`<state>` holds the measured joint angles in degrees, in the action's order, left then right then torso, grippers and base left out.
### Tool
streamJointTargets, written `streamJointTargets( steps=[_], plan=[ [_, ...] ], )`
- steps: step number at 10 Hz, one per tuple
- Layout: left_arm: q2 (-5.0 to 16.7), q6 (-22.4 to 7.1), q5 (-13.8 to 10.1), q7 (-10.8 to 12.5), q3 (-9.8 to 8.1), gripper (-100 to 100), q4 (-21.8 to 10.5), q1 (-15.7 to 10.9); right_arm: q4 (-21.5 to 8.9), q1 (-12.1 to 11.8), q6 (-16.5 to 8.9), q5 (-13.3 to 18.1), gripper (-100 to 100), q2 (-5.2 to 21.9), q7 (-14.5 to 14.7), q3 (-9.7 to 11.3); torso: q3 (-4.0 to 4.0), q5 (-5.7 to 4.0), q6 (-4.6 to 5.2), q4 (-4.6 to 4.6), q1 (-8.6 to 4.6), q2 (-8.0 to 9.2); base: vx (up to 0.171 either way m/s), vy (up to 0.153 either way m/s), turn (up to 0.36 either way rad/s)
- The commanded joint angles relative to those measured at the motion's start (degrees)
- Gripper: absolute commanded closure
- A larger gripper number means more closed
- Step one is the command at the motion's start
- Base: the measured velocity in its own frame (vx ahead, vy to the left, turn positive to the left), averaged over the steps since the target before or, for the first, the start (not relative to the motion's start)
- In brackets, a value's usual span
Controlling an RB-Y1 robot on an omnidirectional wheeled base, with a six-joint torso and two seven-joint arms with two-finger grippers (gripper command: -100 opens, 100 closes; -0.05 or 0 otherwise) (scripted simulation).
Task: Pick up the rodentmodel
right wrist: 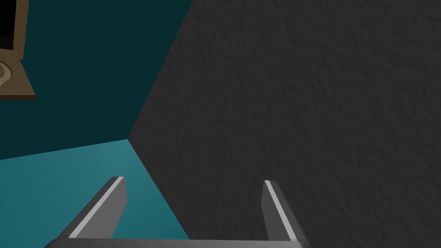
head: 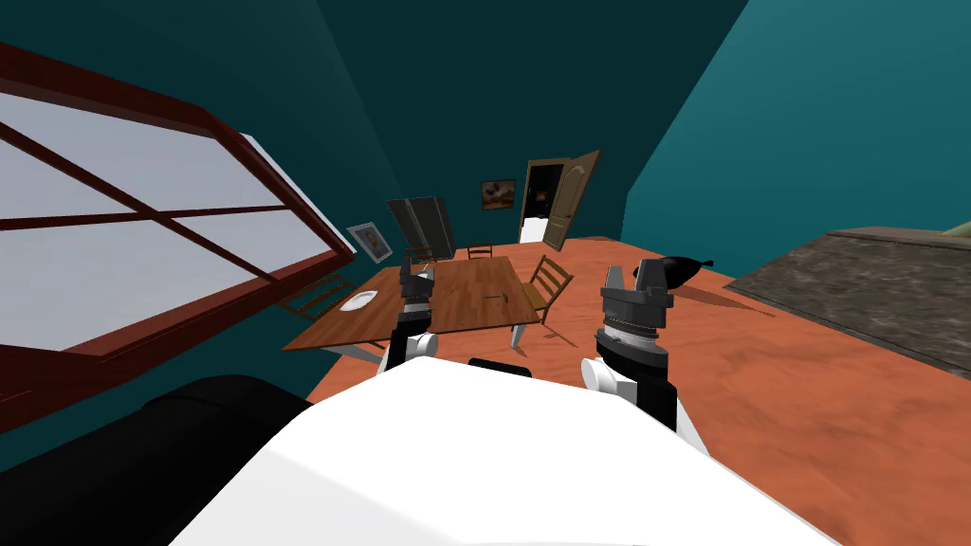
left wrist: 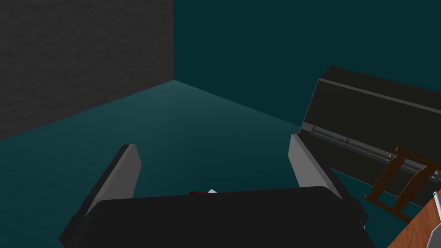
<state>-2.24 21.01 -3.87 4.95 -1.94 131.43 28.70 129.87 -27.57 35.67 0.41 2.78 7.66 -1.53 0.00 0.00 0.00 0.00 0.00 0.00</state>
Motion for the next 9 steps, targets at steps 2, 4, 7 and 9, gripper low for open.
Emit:
streamJointTargets(
  steps=[2, 4, 7, 9],
  plan=[
    [4.38, -1.84, -0.48, 1.39, -0.68, -100, -1.45, -1.01, 0.00, 0.00, 0.00, 0.00, 0, 0.00, 0.00, 0.00, -0.01, -0.02, 0.00, 0.00, -0.14, -0.02, 0.005, -0.075, 0.030],
    [8.08, -4.51, -1.13, 3.38, -1.68, -100, -3.59, -2.42, 0.00, 0.00, 0.00, 0.00, 0, -0.01, 0.00, 0.01, 0.00, -0.09, 0.00, 0.00, -0.41, 0.01, -0.006, -0.138, 0.065],
    [11.55, -8.12, -1.96, 6.03, -3.07, -100, -6.53, -4.31, 0.00, 0.00, 0.00, 0.00, 0, -0.02, 0.00, 0.02, -0.07, -0.19, 0.01, -0.03, -0.87, -0.11, 0.013, -0.203, 0.066],
    [14.39, -11.95, -2.92, 9.17, -4.78, -100, -10.14, -6.60, 0.00, 0.00, 0.00, 0.00, 0, -0.01, 0.00, 0.01, 0.00, -0.13, 0.00, 0.00, -0.53, -0.01, -0.008, -0.164, 0.075]
  ],
)
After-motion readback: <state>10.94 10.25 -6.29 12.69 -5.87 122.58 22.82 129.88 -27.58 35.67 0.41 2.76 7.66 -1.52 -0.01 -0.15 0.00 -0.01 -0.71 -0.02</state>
